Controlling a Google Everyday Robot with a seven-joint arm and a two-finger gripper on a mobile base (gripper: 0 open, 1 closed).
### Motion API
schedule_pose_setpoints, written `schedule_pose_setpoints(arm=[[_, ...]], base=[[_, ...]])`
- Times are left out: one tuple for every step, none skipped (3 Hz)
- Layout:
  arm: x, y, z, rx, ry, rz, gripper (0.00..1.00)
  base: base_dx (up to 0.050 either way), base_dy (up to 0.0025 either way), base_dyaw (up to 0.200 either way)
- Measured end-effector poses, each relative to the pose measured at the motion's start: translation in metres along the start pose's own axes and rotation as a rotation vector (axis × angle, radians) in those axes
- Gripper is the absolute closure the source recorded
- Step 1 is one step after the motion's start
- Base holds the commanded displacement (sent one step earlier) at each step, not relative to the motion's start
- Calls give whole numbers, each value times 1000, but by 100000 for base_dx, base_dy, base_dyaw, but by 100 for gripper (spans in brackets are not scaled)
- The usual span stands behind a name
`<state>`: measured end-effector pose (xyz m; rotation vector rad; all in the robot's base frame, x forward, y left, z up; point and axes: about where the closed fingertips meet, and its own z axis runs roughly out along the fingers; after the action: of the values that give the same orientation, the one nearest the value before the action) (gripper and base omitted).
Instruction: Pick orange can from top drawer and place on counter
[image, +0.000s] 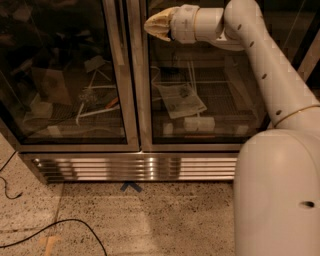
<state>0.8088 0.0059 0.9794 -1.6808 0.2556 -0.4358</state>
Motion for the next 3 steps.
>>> schedule_pose_setpoints(arm=[[7,-1,21,9,-9,-3,100],[7,-3,36,17,-20,-7,100],[8,-5,39,20,-20,-11,100]], base=[[0,0,0],[0,0,0],[0,0,0]])
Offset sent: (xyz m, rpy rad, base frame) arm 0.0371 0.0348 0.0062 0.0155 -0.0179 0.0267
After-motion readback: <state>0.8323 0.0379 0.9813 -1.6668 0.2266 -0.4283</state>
